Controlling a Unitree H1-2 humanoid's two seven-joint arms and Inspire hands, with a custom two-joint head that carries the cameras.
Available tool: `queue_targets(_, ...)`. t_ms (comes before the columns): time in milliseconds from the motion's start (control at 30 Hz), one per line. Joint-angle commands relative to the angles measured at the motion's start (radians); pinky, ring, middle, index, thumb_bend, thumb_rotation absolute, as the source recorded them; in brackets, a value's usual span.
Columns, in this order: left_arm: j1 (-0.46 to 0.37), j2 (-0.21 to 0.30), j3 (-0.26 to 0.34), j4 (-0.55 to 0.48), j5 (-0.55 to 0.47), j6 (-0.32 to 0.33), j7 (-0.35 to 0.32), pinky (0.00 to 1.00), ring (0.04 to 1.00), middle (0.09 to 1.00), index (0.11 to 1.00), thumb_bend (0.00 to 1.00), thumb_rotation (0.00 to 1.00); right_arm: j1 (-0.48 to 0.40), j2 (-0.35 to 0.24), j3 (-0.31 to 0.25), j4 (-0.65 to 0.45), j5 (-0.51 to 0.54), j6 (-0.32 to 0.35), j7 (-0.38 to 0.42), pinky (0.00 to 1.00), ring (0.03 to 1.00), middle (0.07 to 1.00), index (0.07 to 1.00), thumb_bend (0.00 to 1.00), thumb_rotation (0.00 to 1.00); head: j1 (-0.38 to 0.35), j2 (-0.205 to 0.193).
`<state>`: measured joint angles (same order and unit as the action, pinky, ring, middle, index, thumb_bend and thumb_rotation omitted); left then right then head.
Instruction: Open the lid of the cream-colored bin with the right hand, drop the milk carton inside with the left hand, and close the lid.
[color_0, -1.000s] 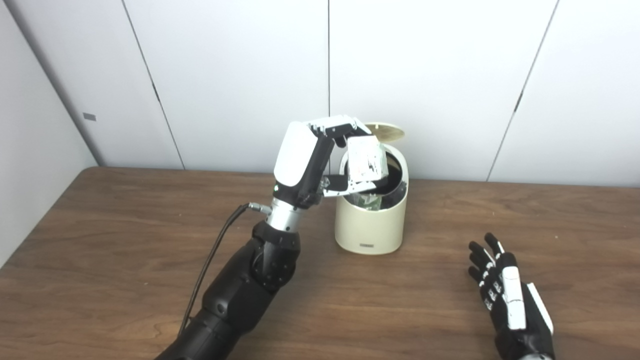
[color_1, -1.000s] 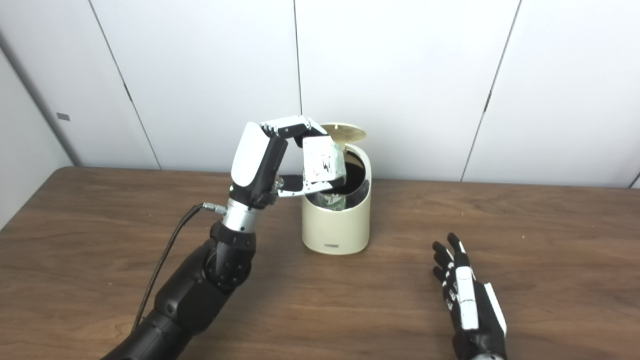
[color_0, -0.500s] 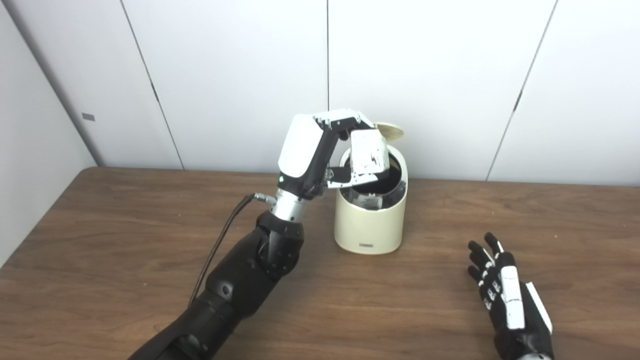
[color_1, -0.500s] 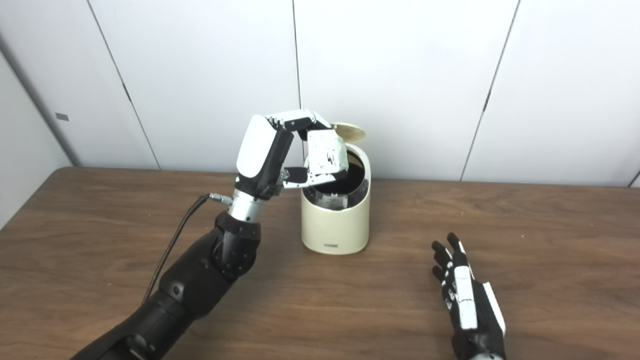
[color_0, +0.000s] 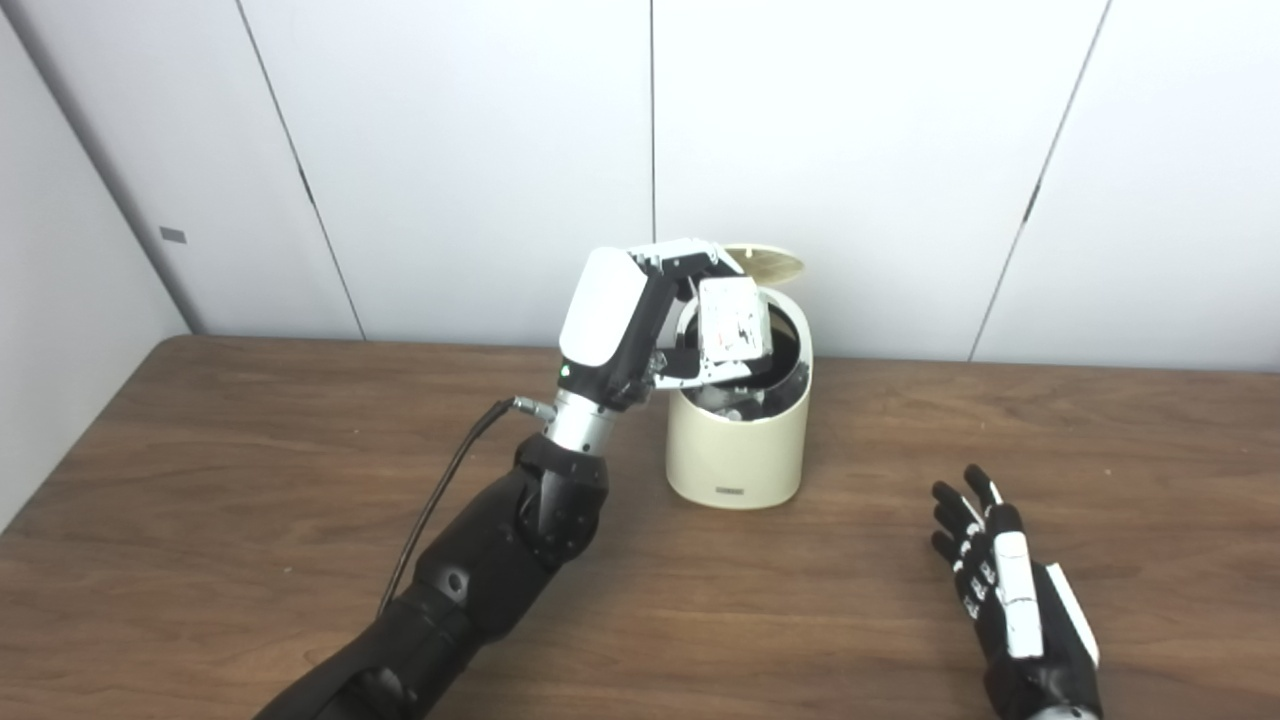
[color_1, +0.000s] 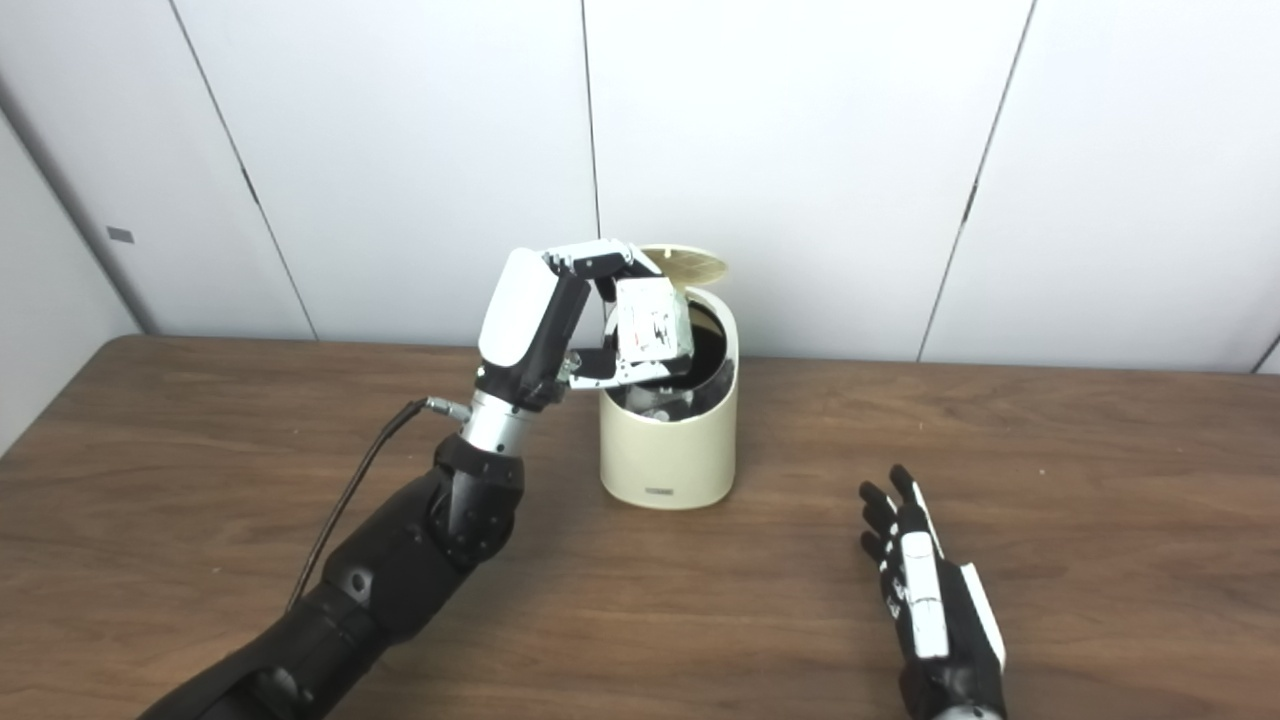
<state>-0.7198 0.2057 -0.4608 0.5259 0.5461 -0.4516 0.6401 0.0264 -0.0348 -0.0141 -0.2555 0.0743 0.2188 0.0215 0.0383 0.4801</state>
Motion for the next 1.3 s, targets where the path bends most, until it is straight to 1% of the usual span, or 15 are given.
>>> queue_targets(0,-0.054,0.005,0.028,-0.021,-0.009,-0.018,0.0,0.38,0.444,0.508,0.464,0.48,0.0,-0.016,0.01,0.009,-0.026,0.001,-0.021,0.007,0.93,0.954,0.93,1.0,0.54,1.0,0.001,0.003)
queue_targets(200,-0.038,-0.003,0.057,-0.026,-0.006,-0.018,-0.047,0.38,0.448,0.515,0.471,0.48,0.0,-0.017,0.013,0.009,-0.025,0.008,-0.017,0.004,0.93,0.951,0.928,1.0,0.54,1.0,-0.001,0.007)
queue_targets(300,-0.032,-0.006,0.068,-0.028,-0.005,-0.017,-0.069,0.38,0.451,0.516,0.47,0.48,0.0,-0.016,0.012,0.011,-0.03,0.007,-0.014,0.005,0.92,0.945,0.925,1.0,0.57,1.0,-0.003,0.011)
queue_targets(367,-0.028,-0.01,0.078,-0.028,-0.003,-0.018,-0.084,0.38,0.45,0.516,0.47,0.48,0.0,-0.016,0.011,0.013,-0.031,0.003,-0.015,0.003,0.92,0.948,0.929,1.0,0.56,1.0,-0.004,0.012)
queue_targets(500,-0.021,-0.02,0.1,-0.024,-0.005,-0.018,-0.115,0.38,0.449,0.513,0.471,0.48,0.0,-0.016,0.013,0.015,-0.039,0.001,-0.011,0.001,0.92,0.943,0.927,1.0,0.58,1.0,-0.004,0.015)
queue_targets(567,-0.018,-0.027,0.115,-0.021,0.003,-0.017,-0.128,0.39,0.443,0.509,0.477,0.48,0.0,-0.016,0.012,0.016,-0.041,0.0,-0.011,0.0,0.91,0.941,0.925,1.0,0.57,1.0,-0.004,0.016)
queue_targets(667,-0.013,-0.039,0.139,-0.03,0.012,-0.01,-0.153,0.39,0.406,0.519,0.508,0.48,0.0,-0.016,0.011,0.014,-0.038,0.006,-0.012,0.0,0.93,0.947,0.928,1.0,0.56,1.0,-0.005,0.016)
queue_targets(800,-0.005,-0.05,0.163,-0.04,0.01,-0.008,-0.189,0.34,0.411,0.532,0.515,0.47,0.0,-0.016,0.009,0.014,-0.035,0.003,-0.015,0.0,0.92,0.938,0.915,1.0,0.57,1.0,-0.005,0.018)
queue_targets(900,0.003,-0.052,0.176,-0.05,0.007,-0.001,-0.222,0.38,0.428,0.506,0.498,0.51,0.0,-0.018,0.012,0.014,-0.039,0.004,-0.01,-0.002,0.9,0.926,0.899,1.0,0.58,1.0,-0.005,0.018)
queue_targets(933,0.005,-0.053,0.18,-0.052,0.009,-0.002,-0.228,0.38,0.436,0.523,0.493,0.52,0.03,-0.018,0.014,0.014,-0.041,0.005,-0.008,-0.003,0.9,0.922,0.894,0.998,0.58,1.0,-0.006,0.019)
queue_targets(1000,0.007,-0.053,0.185,-0.049,0.012,-0.007,-0.236,0.38,0.443,0.537,0.489,0.52,0.05,-0.018,0.015,0.015,-0.044,0.004,-0.008,-0.003,0.9,0.919,0.887,0.996,0.57,1.0,-0.006,0.02)
queue_targets(1033,0.008,-0.052,0.187,-0.047,0.014,-0.007,-0.24,0.38,0.444,0.541,0.514,0.76,0.05,-0.018,0.016,0.016,-0.045,0.003,-0.006,-0.004,0.9,0.919,0.885,0.996,0.56,1.0,-0.008,0.02)
queue_targets(1067,0.01,-0.051,0.189,-0.047,0.013,-0.008,-0.245,0.38,0.449,0.55,0.538,0.95,0.06,-0.018,0.017,0.017,-0.046,0.001,-0.004,-0.004,0.9,0.918,0.881,0.997,0.55,1.0,-0.009,0.02)
queue_targets(1167,0.013,-0.051,0.194,-0.049,0.029,-0.005,-0.247,0.38,0.451,0.552,0.545,0.99,0.07,-0.018,0.017,0.017,-0.044,0.0,-0.005,-0.003,0.9,0.919,0.879,0.996,0.55,1.0,-0.01,0.019)
queue_targets(1267,0.015,-0.054,0.201,-0.051,0.013,-0.011,-0.262,0.4,0.457,0.552,0.548,1.0,0.08,-0.019,0.015,0.017,-0.042,-0.004,-0.009,-0.003,0.91,0.915,0.873,0.996,0.55,1.0,-0.01,0.019)
